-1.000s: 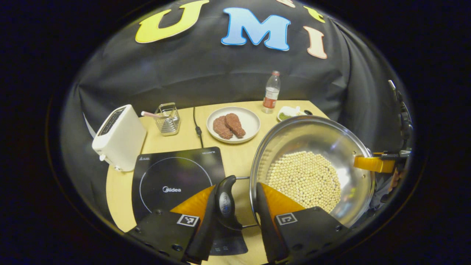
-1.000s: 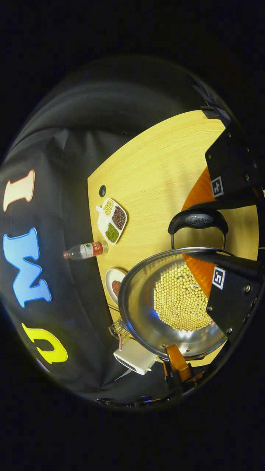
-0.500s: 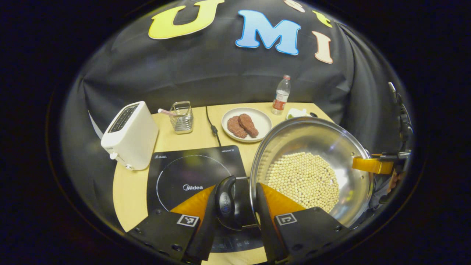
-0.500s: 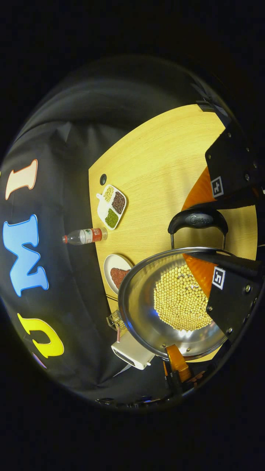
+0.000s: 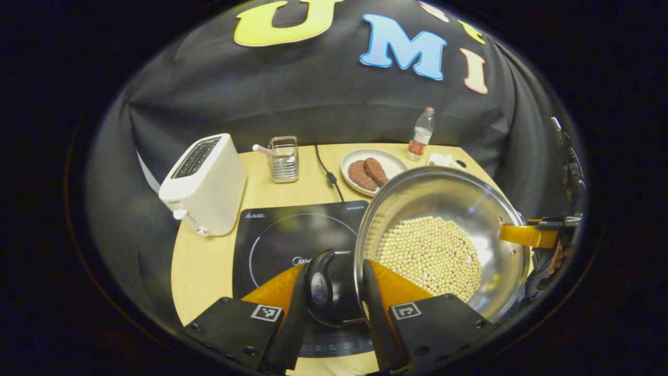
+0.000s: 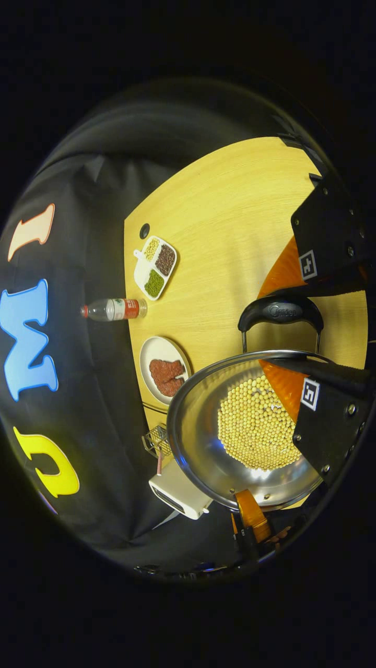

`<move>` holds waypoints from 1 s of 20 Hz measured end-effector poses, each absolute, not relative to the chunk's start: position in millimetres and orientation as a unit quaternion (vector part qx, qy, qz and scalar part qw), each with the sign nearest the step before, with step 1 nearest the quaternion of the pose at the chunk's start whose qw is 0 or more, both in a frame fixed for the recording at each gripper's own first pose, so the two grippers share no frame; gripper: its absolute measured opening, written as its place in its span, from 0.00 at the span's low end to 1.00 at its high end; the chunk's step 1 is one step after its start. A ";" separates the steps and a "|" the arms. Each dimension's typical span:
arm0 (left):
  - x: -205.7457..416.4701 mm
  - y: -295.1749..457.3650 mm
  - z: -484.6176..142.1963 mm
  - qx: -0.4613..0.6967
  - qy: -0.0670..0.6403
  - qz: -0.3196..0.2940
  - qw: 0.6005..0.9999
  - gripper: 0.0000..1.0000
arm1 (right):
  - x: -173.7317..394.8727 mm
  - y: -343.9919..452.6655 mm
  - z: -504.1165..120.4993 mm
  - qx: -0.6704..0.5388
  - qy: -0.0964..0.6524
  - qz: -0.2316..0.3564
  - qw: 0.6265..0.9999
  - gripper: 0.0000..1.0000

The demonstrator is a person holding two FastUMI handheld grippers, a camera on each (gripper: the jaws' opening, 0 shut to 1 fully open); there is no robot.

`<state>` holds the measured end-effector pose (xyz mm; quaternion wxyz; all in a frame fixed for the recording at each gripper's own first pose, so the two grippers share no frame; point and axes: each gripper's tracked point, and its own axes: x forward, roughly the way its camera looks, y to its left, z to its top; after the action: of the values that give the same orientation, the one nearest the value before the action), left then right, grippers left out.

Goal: First push the handle of the pot to place it horizontally, then grasp the pot with both hands and set it on the induction cooktop.

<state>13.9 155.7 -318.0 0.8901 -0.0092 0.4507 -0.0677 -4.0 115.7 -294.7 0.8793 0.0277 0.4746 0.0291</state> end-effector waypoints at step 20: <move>35.1 276.1 -345.7 0.005 0.479 -0.031 0.877 0.58 | 30.5 238.2 -339.5 0.039 0.506 0.059 0.860 0.54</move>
<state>35.1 276.1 -345.7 0.8773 0.0054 0.4788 -0.0309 30.5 238.2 -339.5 0.8596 0.0391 0.5061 0.0588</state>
